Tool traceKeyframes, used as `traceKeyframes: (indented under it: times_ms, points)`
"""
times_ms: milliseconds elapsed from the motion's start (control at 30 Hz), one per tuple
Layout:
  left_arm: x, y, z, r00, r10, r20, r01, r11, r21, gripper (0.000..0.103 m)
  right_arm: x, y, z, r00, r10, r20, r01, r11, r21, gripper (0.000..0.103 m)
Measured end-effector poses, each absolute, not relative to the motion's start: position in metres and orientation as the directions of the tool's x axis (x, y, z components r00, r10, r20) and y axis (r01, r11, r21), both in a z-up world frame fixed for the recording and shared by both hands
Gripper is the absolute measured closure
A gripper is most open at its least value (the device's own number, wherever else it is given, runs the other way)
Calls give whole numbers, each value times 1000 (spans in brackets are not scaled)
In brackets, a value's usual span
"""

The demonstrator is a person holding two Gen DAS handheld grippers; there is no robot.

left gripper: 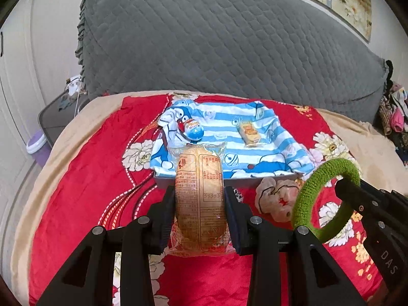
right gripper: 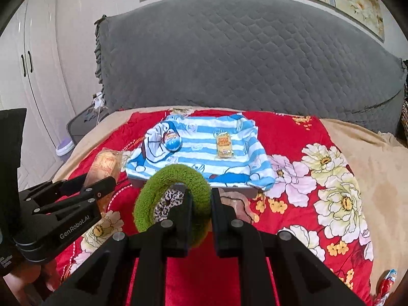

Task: Organize objects
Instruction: 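Lift the bread with the left tool while the right tool lifts the hair tie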

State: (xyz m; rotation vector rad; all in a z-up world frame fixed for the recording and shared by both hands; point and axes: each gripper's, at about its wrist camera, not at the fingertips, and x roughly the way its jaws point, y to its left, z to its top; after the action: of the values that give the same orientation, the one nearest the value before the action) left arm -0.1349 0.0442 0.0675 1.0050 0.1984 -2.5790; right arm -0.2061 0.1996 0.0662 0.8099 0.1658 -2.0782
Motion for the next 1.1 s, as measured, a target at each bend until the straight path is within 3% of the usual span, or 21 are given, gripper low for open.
traceKeyframes:
  times_ms: [600, 1100]
  points:
    - [-151, 55, 92, -725, -290, -625, 355, -935, 21, 65, -219, 201, 89, -447, -722, -529, 764, -615, 194, 90]
    - [-176, 54, 97, -706, -342, -621, 390, -919, 62, 65, -245, 190, 95, -474, -710, -521, 760, -629, 165, 90]
